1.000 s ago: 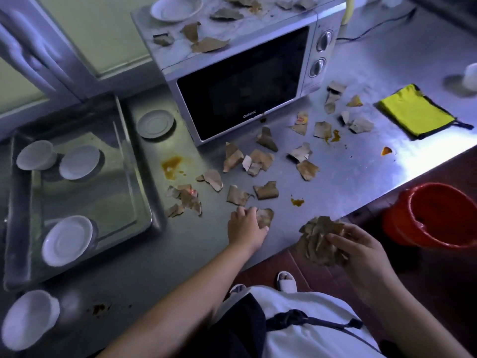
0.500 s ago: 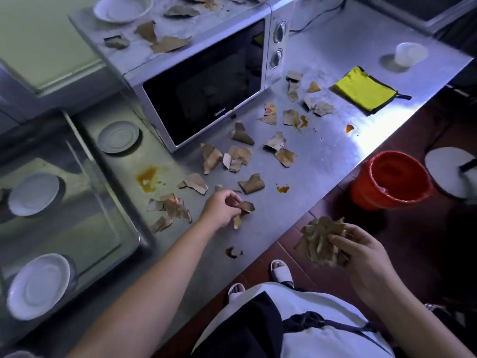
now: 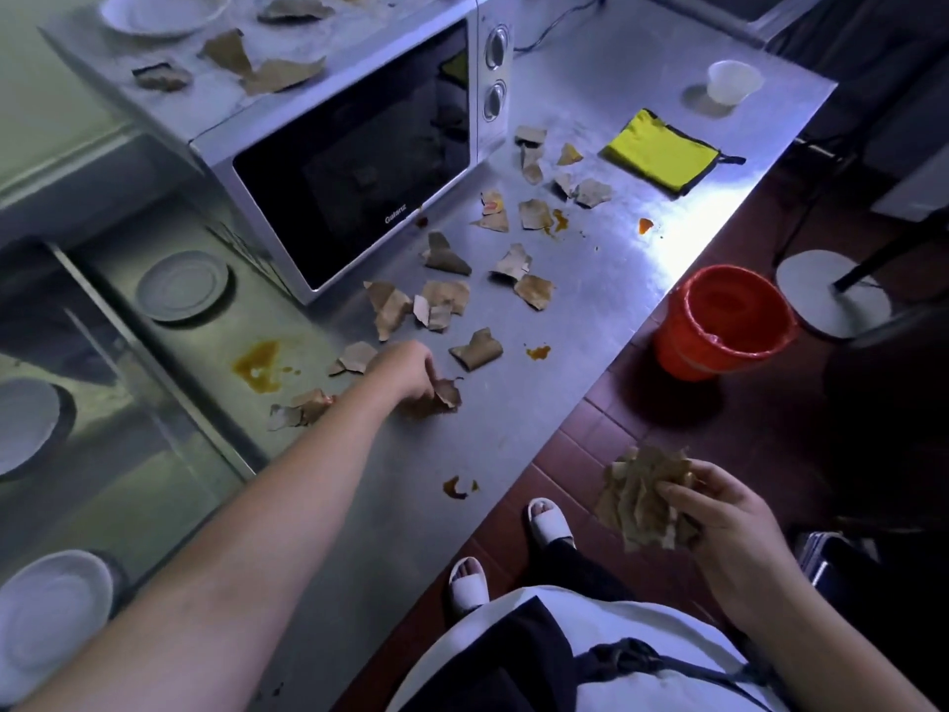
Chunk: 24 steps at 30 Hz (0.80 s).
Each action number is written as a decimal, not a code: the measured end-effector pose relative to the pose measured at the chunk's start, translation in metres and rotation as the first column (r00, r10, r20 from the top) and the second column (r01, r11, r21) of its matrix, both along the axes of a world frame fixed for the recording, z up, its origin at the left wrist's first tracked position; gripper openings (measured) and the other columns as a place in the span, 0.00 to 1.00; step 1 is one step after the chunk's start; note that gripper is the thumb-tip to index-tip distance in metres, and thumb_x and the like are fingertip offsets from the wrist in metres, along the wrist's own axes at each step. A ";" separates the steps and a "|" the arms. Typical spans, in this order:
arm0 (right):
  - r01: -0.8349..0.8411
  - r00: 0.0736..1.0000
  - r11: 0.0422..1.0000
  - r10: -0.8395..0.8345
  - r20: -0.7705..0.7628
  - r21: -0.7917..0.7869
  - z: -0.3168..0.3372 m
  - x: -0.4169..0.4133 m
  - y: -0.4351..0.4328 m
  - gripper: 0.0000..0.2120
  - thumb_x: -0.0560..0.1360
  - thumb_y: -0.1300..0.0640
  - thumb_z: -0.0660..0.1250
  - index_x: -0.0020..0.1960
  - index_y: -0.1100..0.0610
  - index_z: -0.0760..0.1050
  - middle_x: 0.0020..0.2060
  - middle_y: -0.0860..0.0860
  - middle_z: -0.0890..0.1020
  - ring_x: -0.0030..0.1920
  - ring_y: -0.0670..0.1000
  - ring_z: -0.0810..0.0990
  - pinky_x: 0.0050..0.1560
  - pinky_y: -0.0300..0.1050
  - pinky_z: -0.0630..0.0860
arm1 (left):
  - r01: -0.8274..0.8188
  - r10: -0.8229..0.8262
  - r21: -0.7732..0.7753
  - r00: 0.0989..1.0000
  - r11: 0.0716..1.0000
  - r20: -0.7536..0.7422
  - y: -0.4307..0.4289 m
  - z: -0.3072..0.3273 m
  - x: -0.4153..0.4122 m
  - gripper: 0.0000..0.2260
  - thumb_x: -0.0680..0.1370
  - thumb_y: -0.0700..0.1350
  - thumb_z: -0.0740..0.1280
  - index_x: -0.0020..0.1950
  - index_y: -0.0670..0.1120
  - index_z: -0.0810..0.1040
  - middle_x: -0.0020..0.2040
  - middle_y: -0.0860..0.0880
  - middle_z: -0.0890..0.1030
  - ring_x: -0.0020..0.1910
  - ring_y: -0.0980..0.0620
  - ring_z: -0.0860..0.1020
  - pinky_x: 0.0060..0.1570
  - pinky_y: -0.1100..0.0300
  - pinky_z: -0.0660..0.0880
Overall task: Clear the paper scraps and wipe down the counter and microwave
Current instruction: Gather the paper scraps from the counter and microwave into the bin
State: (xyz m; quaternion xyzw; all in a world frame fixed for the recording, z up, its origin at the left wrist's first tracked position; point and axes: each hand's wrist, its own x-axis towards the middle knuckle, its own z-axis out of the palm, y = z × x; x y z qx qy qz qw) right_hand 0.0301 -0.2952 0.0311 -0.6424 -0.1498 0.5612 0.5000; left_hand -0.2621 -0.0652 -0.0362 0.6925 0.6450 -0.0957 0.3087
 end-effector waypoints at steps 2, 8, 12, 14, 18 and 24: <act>0.029 1.000 1.000 -0.029 -0.008 0.002 0.000 0.001 -0.008 0.10 0.73 0.73 0.65 0.50 0.63 0.80 0.38 0.59 0.86 0.34 0.56 0.85 0.30 0.50 0.82 | -0.014 0.031 -0.117 0.988 0.993 0.150 0.002 0.002 0.000 0.07 0.70 0.39 0.77 0.38 0.50 0.83 0.43 0.50 0.85 0.45 0.50 0.82 0.48 0.58 0.78; 0.074 0.995 0.997 -0.073 -0.069 0.009 -0.005 0.009 -0.015 0.10 0.74 0.74 0.62 0.52 0.66 0.78 0.40 0.62 0.86 0.35 0.58 0.86 0.30 0.49 0.81 | -0.122 0.117 -0.008 0.931 0.993 0.347 0.009 0.005 0.033 0.07 0.68 0.41 0.78 0.36 0.50 0.82 0.41 0.52 0.84 0.44 0.52 0.81 0.42 0.63 0.75; 0.081 0.990 0.996 -0.077 -0.118 0.025 -0.006 0.022 0.007 0.10 0.74 0.75 0.62 0.53 0.68 0.76 0.42 0.64 0.86 0.35 0.58 0.86 0.31 0.49 0.81 | -0.165 0.133 0.121 0.964 0.979 0.231 0.013 -0.007 0.072 0.07 0.71 0.40 0.73 0.38 0.50 0.77 0.47 0.45 0.83 0.47 0.44 0.80 0.47 0.57 0.77; 0.062 0.990 0.997 -0.057 -0.125 0.039 -0.006 0.035 0.023 0.10 0.74 0.74 0.62 0.54 0.68 0.77 0.43 0.64 0.86 0.35 0.58 0.86 0.30 0.49 0.81 | -0.154 0.130 0.151 0.979 0.976 0.159 0.015 -0.011 0.083 0.07 0.73 0.39 0.69 0.41 0.51 0.75 0.48 0.45 0.81 0.48 0.43 0.79 0.47 0.55 0.77; 0.011 0.993 0.999 -0.007 -0.120 0.035 -0.011 0.079 0.055 0.11 0.75 0.73 0.63 0.55 0.67 0.77 0.47 0.66 0.85 0.40 0.61 0.86 0.32 0.51 0.82 | -0.187 0.174 0.137 0.979 0.973 0.105 0.020 -0.012 0.093 0.07 0.73 0.37 0.67 0.42 0.50 0.75 0.47 0.46 0.80 0.47 0.43 0.78 0.46 0.54 0.77; -0.050 0.985 0.999 0.050 -0.166 0.003 -0.015 0.152 0.111 0.11 0.75 0.73 0.63 0.56 0.67 0.77 0.43 0.64 0.86 0.37 0.61 0.85 0.29 0.50 0.81 | -0.370 0.324 0.058 0.870 0.927 0.371 0.039 0.006 0.128 0.11 0.70 0.33 0.73 0.44 0.49 0.78 0.39 0.47 0.79 0.40 0.48 0.77 0.42 0.60 0.75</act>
